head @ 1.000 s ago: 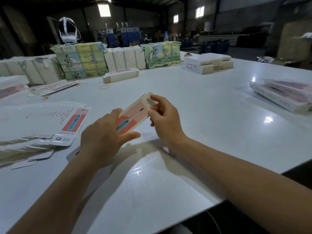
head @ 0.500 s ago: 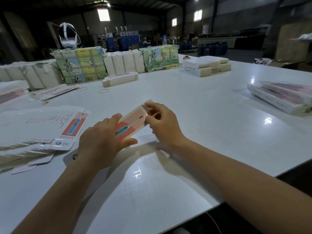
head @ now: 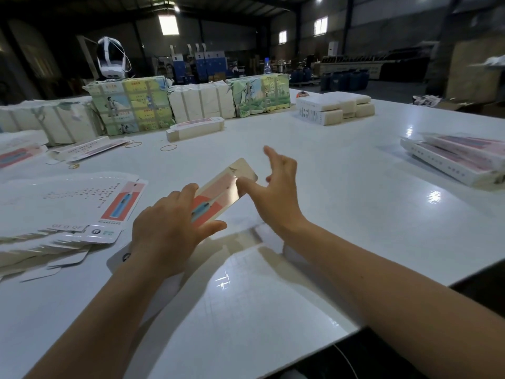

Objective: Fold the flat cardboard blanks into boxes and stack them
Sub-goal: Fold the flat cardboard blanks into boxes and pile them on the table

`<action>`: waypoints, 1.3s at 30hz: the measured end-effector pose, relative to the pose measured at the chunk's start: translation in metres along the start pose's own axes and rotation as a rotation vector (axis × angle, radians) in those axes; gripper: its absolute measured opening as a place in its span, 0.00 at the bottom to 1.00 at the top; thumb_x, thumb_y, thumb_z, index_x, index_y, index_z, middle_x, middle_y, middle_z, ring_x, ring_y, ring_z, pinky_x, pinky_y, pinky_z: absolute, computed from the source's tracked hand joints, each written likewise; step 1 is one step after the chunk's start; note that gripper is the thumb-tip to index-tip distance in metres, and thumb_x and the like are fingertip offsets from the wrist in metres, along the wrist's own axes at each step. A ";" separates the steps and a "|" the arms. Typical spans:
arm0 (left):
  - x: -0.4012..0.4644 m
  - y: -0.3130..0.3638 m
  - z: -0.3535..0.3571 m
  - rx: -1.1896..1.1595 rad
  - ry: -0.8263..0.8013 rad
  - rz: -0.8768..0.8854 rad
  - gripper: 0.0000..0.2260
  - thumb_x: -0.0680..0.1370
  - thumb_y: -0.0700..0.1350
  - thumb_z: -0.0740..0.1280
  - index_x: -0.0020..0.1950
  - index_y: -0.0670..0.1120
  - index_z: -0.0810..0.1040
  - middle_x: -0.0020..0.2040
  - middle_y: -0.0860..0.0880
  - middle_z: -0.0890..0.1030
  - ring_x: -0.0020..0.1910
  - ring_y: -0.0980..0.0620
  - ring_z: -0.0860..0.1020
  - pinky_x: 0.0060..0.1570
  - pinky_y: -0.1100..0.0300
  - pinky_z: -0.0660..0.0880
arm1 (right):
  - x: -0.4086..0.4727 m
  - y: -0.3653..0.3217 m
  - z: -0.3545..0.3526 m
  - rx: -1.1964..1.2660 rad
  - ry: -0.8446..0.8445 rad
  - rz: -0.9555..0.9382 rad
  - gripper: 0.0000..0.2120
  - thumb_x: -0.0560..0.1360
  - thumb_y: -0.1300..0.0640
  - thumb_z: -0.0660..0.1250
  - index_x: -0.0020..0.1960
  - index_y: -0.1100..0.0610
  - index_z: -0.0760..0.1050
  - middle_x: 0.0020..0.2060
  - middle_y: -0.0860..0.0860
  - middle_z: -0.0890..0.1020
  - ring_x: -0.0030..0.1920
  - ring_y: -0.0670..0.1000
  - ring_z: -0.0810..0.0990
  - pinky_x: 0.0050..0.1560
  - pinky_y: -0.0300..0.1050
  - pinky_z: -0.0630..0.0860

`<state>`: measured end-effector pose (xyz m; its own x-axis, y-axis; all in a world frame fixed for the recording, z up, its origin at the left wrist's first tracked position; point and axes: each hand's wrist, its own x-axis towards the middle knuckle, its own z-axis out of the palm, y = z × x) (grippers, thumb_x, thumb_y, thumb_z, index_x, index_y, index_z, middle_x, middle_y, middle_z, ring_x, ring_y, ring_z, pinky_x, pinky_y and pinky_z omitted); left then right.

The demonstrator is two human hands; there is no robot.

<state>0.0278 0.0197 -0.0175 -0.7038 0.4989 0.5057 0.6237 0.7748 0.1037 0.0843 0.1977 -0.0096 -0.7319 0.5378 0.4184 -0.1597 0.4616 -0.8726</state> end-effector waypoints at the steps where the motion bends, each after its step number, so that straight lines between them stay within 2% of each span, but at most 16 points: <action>1: 0.000 0.000 0.000 -0.006 0.002 0.003 0.39 0.66 0.72 0.57 0.69 0.51 0.66 0.56 0.50 0.79 0.45 0.48 0.79 0.38 0.54 0.77 | 0.003 0.002 -0.002 0.059 -0.023 0.080 0.37 0.72 0.51 0.71 0.75 0.50 0.57 0.60 0.47 0.63 0.60 0.49 0.68 0.61 0.45 0.70; 3: -0.001 0.001 0.001 -0.020 -0.009 0.016 0.39 0.65 0.72 0.57 0.70 0.51 0.65 0.57 0.50 0.79 0.45 0.49 0.79 0.39 0.54 0.78 | 0.005 0.001 -0.003 0.344 -0.151 0.317 0.40 0.71 0.53 0.73 0.75 0.51 0.54 0.64 0.52 0.69 0.58 0.52 0.73 0.60 0.51 0.73; 4: -0.001 0.002 0.001 -0.028 -0.019 0.023 0.39 0.65 0.72 0.57 0.70 0.51 0.65 0.58 0.50 0.78 0.45 0.49 0.79 0.40 0.54 0.78 | 0.006 0.001 -0.002 0.507 -0.226 0.421 0.37 0.71 0.56 0.73 0.74 0.54 0.58 0.62 0.55 0.74 0.55 0.52 0.77 0.55 0.52 0.76; 6: -0.001 0.002 0.002 -0.040 -0.034 0.029 0.39 0.65 0.72 0.57 0.70 0.52 0.65 0.59 0.51 0.78 0.45 0.49 0.79 0.41 0.53 0.79 | 0.007 0.001 0.000 0.668 -0.291 0.440 0.23 0.72 0.64 0.71 0.65 0.60 0.69 0.53 0.56 0.80 0.49 0.53 0.81 0.48 0.48 0.79; 9: -0.001 0.002 0.002 -0.060 -0.032 0.030 0.38 0.65 0.72 0.57 0.69 0.52 0.65 0.58 0.51 0.78 0.45 0.49 0.79 0.41 0.54 0.79 | 0.004 0.001 0.001 0.441 -0.192 0.200 0.09 0.73 0.64 0.68 0.54 0.61 0.75 0.46 0.57 0.81 0.47 0.56 0.83 0.49 0.49 0.81; 11: -0.001 0.002 0.002 -0.063 -0.026 0.027 0.38 0.64 0.72 0.56 0.69 0.52 0.65 0.58 0.51 0.78 0.45 0.49 0.80 0.41 0.54 0.79 | -0.003 0.000 0.003 0.147 -0.102 -0.010 0.06 0.75 0.60 0.66 0.51 0.58 0.77 0.42 0.52 0.81 0.43 0.53 0.81 0.46 0.39 0.79; 13: -0.001 0.003 0.002 -0.053 -0.020 0.021 0.38 0.64 0.72 0.55 0.68 0.51 0.66 0.57 0.51 0.78 0.44 0.49 0.79 0.41 0.55 0.79 | -0.012 -0.003 0.005 -0.076 -0.058 -0.190 0.07 0.78 0.58 0.63 0.53 0.58 0.77 0.39 0.48 0.80 0.39 0.48 0.77 0.38 0.29 0.71; 16: 0.000 0.003 0.002 -0.022 -0.021 0.009 0.37 0.65 0.72 0.54 0.67 0.51 0.66 0.56 0.51 0.78 0.43 0.50 0.78 0.39 0.58 0.76 | -0.017 -0.004 0.008 -0.250 -0.083 -0.343 0.11 0.80 0.60 0.59 0.60 0.59 0.76 0.45 0.53 0.83 0.42 0.53 0.78 0.41 0.36 0.68; 18: 0.000 0.005 0.002 -0.009 -0.006 0.006 0.37 0.65 0.71 0.54 0.66 0.50 0.66 0.55 0.50 0.78 0.43 0.50 0.78 0.38 0.59 0.75 | -0.020 -0.006 0.008 -0.255 -0.076 -0.377 0.12 0.80 0.58 0.59 0.60 0.59 0.76 0.46 0.54 0.83 0.43 0.54 0.78 0.43 0.39 0.69; 20: 0.000 0.009 0.000 0.014 0.029 0.016 0.37 0.65 0.70 0.53 0.66 0.48 0.67 0.54 0.49 0.78 0.43 0.50 0.77 0.38 0.57 0.75 | -0.023 -0.010 0.010 -0.147 -0.082 -0.326 0.11 0.80 0.57 0.60 0.56 0.58 0.79 0.43 0.52 0.84 0.42 0.51 0.79 0.44 0.40 0.72; 23: 0.000 0.014 -0.003 0.035 0.048 0.020 0.38 0.66 0.70 0.55 0.68 0.46 0.67 0.54 0.46 0.78 0.44 0.47 0.77 0.40 0.53 0.77 | -0.017 -0.013 0.009 0.114 -0.099 -0.142 0.11 0.79 0.56 0.62 0.45 0.57 0.82 0.38 0.50 0.84 0.41 0.50 0.80 0.45 0.43 0.77; 25: 0.000 0.016 -0.005 0.044 0.053 0.032 0.38 0.66 0.69 0.56 0.67 0.45 0.69 0.53 0.45 0.79 0.43 0.45 0.78 0.40 0.52 0.77 | -0.012 -0.013 0.007 0.272 -0.141 -0.030 0.08 0.78 0.59 0.65 0.43 0.56 0.82 0.37 0.50 0.84 0.42 0.52 0.82 0.49 0.50 0.80; 27: -0.001 0.017 -0.006 0.048 0.063 0.033 0.37 0.67 0.68 0.57 0.66 0.44 0.70 0.52 0.43 0.79 0.43 0.43 0.78 0.39 0.51 0.77 | -0.009 -0.012 0.006 0.366 -0.178 0.022 0.06 0.76 0.62 0.67 0.44 0.56 0.82 0.37 0.50 0.83 0.41 0.50 0.82 0.49 0.50 0.81; 31: 0.000 0.020 -0.007 0.043 0.085 0.039 0.36 0.67 0.66 0.60 0.65 0.42 0.72 0.50 0.41 0.80 0.41 0.41 0.79 0.37 0.49 0.77 | -0.007 -0.011 0.006 0.406 -0.146 0.031 0.05 0.75 0.64 0.67 0.43 0.55 0.78 0.37 0.51 0.82 0.40 0.49 0.82 0.46 0.48 0.82; 36: -0.001 0.021 -0.007 0.024 0.115 0.058 0.35 0.67 0.65 0.62 0.63 0.41 0.74 0.49 0.40 0.81 0.39 0.40 0.79 0.36 0.48 0.77 | -0.008 -0.012 0.004 0.476 -0.114 0.063 0.06 0.76 0.59 0.68 0.40 0.57 0.76 0.36 0.54 0.82 0.40 0.52 0.83 0.41 0.44 0.82; 39: -0.002 0.022 -0.007 0.037 0.104 0.061 0.35 0.67 0.65 0.63 0.63 0.40 0.74 0.48 0.40 0.81 0.38 0.40 0.79 0.36 0.48 0.77 | -0.007 -0.011 0.004 0.459 -0.122 0.072 0.08 0.76 0.62 0.68 0.38 0.57 0.76 0.35 0.55 0.82 0.40 0.54 0.83 0.42 0.46 0.82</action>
<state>0.0451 0.0326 -0.0100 -0.6252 0.5039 0.5960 0.6495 0.7594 0.0392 0.0887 0.1859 -0.0039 -0.8198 0.4574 0.3445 -0.3619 0.0524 -0.9307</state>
